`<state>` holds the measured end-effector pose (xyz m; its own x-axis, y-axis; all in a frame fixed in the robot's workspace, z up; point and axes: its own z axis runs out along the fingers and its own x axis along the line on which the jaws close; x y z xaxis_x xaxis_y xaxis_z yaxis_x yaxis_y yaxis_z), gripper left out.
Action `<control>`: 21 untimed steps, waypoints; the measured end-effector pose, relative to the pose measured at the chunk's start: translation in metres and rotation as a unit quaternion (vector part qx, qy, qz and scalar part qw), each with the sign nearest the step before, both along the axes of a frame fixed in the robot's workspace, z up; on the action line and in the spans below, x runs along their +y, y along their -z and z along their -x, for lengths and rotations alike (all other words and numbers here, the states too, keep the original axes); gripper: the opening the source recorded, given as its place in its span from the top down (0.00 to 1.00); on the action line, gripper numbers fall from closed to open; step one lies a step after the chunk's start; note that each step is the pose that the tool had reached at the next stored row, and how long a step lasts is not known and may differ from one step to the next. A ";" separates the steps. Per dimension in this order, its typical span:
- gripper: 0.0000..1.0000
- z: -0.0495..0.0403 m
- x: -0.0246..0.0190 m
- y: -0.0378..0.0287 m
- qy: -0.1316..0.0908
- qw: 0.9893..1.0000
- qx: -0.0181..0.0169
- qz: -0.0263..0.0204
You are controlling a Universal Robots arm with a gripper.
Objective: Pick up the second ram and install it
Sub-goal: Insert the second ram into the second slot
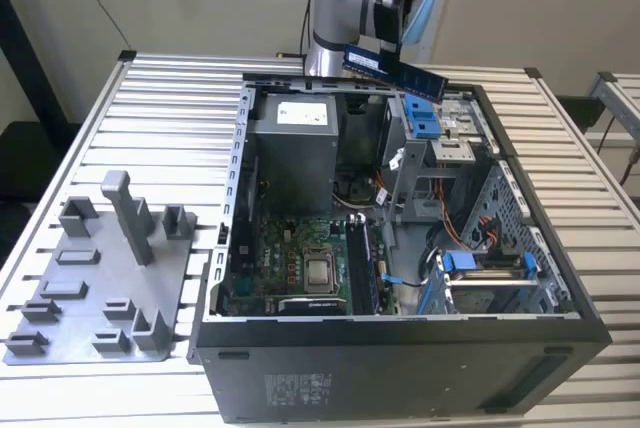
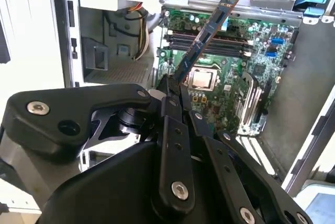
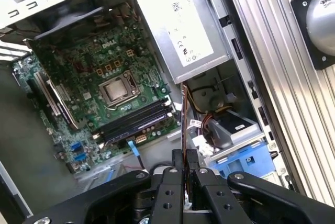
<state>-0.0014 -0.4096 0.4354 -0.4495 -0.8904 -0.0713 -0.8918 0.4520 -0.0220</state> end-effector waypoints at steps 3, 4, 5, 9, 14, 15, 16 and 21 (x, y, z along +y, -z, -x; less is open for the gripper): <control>0.86 0.0000 0.0002 0.0004 0.010 1.000 0.000 0.000; 0.86 0.0000 0.0003 0.0007 0.014 1.000 0.000 0.000; 0.86 0.0000 0.0003 0.0012 0.019 1.000 0.000 0.000; 0.86 0.0000 0.0003 0.0024 0.044 0.999 0.000 0.000; 0.86 0.0000 0.0003 0.0029 0.087 0.996 0.000 0.000; 0.86 0.0000 0.0003 0.0030 0.095 0.995 0.000 0.000; 0.86 0.0000 0.0003 0.0032 0.104 0.995 0.000 0.000; 0.86 0.0000 0.0003 0.0041 0.148 0.989 0.000 0.000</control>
<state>-0.0014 -0.4093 0.4313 -0.6903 -0.7200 -0.0711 -0.7206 0.6930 -0.0221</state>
